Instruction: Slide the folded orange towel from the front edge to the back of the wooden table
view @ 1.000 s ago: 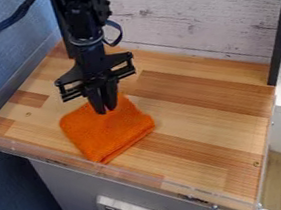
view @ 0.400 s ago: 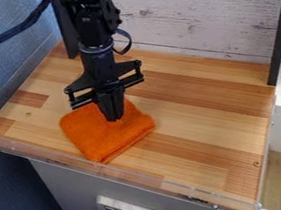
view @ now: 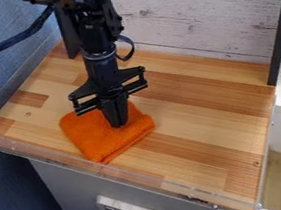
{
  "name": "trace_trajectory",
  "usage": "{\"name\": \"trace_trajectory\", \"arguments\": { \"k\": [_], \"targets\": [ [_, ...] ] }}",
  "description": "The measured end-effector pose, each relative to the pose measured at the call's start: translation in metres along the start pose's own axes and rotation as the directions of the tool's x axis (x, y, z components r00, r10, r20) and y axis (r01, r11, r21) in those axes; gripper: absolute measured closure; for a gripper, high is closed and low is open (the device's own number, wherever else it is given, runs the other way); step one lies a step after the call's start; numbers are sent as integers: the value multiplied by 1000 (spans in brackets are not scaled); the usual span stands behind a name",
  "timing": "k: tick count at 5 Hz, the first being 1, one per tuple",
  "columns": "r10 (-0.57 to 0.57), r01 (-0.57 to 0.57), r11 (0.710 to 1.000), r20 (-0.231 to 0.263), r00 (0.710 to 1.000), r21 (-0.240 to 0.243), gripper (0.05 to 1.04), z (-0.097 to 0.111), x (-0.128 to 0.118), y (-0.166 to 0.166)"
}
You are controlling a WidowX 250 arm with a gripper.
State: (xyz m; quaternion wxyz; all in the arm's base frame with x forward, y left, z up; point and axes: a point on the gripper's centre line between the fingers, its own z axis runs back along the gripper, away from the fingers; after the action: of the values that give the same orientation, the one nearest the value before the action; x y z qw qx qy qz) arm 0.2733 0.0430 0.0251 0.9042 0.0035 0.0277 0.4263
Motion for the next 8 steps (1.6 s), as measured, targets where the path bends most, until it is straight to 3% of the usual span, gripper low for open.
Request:
{"name": "trace_trajectory", "arguments": {
  "k": [2, 4, 6, 8],
  "targets": [
    [-26, 26, 999, -24, 999, -36, 1025, -8, 8, -2],
    [-229, 228, 970, -3, 974, -84, 1025, -12, 44, -3],
    [-488, 494, 865, 83, 869, -91, 1025, -10, 80, -18],
    [-664, 670, 742, 122, 738, -18, 1025, -11, 94, -16]
  ]
}}
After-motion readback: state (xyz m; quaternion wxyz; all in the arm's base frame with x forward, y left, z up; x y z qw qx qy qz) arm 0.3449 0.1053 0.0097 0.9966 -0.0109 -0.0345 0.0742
